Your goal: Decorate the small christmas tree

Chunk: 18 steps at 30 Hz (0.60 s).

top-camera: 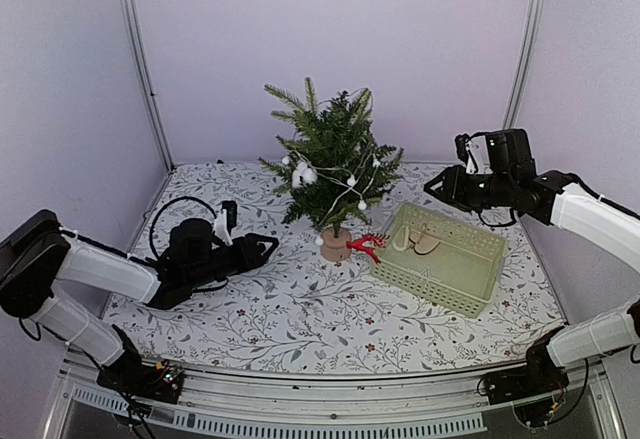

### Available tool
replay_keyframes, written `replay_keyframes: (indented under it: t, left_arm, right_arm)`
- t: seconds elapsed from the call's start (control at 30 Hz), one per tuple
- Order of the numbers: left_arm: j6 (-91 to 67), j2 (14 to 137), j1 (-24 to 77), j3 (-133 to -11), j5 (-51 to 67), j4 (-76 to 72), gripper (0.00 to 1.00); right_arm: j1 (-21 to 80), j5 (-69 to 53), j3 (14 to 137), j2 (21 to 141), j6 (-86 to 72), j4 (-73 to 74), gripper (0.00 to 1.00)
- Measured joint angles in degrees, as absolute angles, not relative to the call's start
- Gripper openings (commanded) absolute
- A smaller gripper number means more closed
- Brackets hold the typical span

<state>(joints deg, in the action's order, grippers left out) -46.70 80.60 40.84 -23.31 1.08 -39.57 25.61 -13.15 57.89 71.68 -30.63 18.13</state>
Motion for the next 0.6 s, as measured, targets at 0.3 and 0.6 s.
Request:
replay_keyframes:
  t: [0.3, 0.6]
  left_arm:
    - [-57.91, 102.35, 40.97, -29.82, 4.27, -56.29, 0.52]
    - [-65.36, 113.03, 41.78, -36.01, 5.72, -62.61, 0.52]
  right_arm:
    - [22.63, -16.21, 57.89, 73.63, -29.67, 17.98, 0.35]
    - [21.78, -17.34, 58.65, 74.48, -28.71, 18.37, 0.35]
